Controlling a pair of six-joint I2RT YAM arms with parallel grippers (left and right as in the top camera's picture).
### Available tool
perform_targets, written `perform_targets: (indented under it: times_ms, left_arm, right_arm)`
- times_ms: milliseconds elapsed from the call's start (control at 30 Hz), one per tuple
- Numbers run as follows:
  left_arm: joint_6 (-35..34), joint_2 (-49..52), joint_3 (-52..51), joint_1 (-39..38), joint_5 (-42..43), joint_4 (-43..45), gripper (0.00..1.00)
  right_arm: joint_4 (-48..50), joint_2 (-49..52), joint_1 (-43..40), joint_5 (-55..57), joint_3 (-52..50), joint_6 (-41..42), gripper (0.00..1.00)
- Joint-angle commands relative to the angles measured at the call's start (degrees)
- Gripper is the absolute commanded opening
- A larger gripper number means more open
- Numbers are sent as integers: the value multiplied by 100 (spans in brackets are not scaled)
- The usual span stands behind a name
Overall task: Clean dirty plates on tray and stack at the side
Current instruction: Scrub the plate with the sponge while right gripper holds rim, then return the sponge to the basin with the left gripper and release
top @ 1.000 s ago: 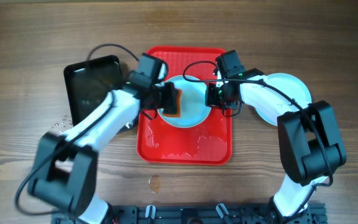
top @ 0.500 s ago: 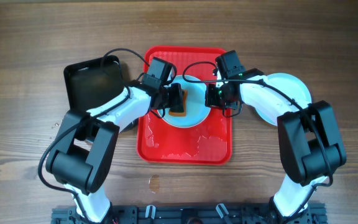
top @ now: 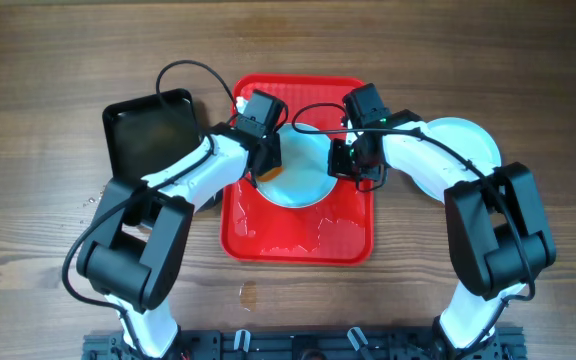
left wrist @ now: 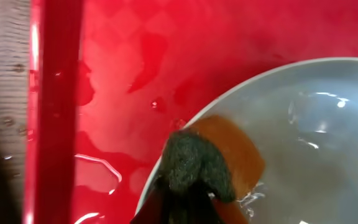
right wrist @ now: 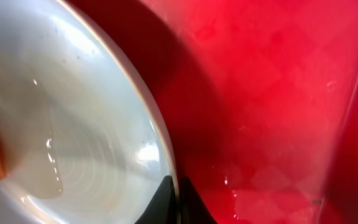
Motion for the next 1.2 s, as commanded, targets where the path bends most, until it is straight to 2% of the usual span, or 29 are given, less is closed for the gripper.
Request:
perform_targets:
  times_ms: [0, 300, 467, 600, 900, 1033, 1067, 1167]
  left_arm:
    - [122, 254, 339, 140, -1414, -413, 4]
    - [79, 208, 1480, 166, -1554, -1471, 4]
    - [-46, 20, 1657, 319, -1460, -1725, 4]
    - [-46, -334, 1657, 494, -1075, -1998, 4]
    - [68, -1137, 1639, 1611, -750, -3300, 4]
    - [479, -1113, 1241, 2223, 107, -2983, 4]
    - [588, -1084, 909, 2433, 474, -2592, 4]
    - [590, -997, 269, 2653, 654, -1814, 4]
  right_arm:
    - [-291, 87, -50, 848, -81, 330, 4]
    - [-466, 87, -55, 1167, -81, 415, 4]
    - [-507, 87, -55, 1185, -81, 407, 4]
    - [-507, 87, -55, 1187, -81, 398, 4]
    - [-463, 87, -55, 1185, -81, 133, 4]
    - [-356, 87, -55, 1178, -81, -240, 4]
    - [-350, 87, -55, 1172, -81, -328, 4]
    - [-350, 87, -55, 1158, -81, -367, 4]
